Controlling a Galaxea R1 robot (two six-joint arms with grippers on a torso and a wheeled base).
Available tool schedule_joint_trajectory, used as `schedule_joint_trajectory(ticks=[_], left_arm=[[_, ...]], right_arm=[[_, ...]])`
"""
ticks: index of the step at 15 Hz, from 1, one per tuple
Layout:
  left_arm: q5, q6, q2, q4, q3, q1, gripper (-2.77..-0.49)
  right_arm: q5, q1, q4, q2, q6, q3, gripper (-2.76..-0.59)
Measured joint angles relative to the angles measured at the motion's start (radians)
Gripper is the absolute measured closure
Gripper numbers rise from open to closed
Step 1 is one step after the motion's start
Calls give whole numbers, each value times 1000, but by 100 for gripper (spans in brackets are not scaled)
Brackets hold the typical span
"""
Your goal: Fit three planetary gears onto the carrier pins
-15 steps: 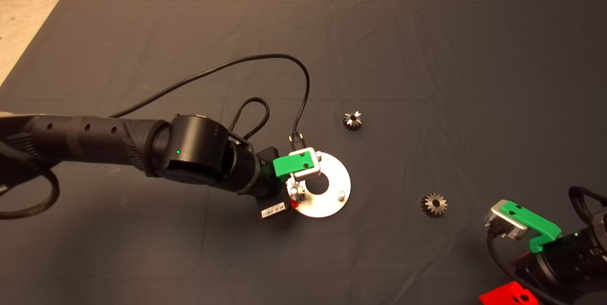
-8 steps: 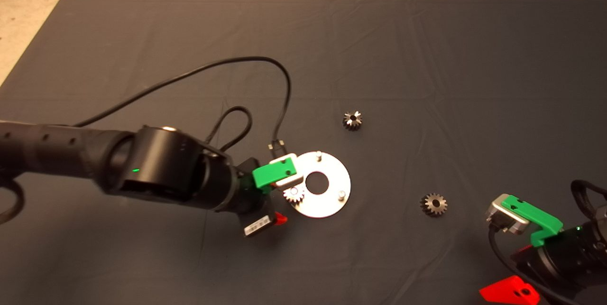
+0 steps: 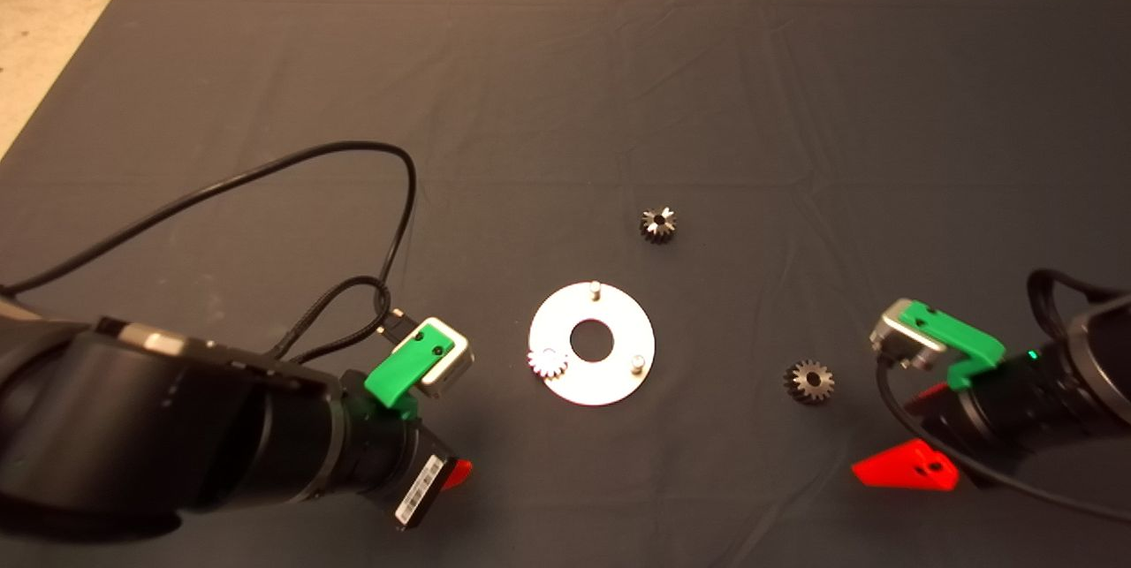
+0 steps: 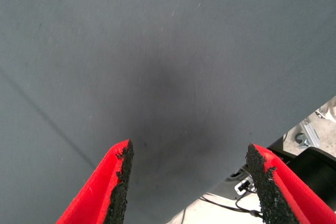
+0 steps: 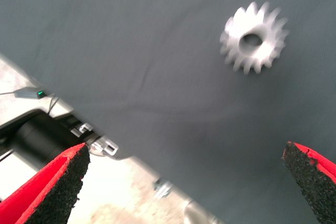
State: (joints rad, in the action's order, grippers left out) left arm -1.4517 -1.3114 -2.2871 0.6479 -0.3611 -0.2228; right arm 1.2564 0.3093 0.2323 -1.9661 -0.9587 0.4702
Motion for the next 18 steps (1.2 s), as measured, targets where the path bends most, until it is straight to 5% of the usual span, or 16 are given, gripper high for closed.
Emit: schedule_joint_trajectory(ticks=[2, 9, 18], left_arm=[[-63, -18, -50, 0, 12, 0, -146], [-74, -20, -89, 0, 21, -3, -146], [-75, -20, -126, 0, 23, -3, -146]], right_arm=[[0, 22, 0, -56, 21, 29, -275], [0, 140, -1, -210, 58, 133, -275], [7, 142, -1, -441, 173, 386, -275]])
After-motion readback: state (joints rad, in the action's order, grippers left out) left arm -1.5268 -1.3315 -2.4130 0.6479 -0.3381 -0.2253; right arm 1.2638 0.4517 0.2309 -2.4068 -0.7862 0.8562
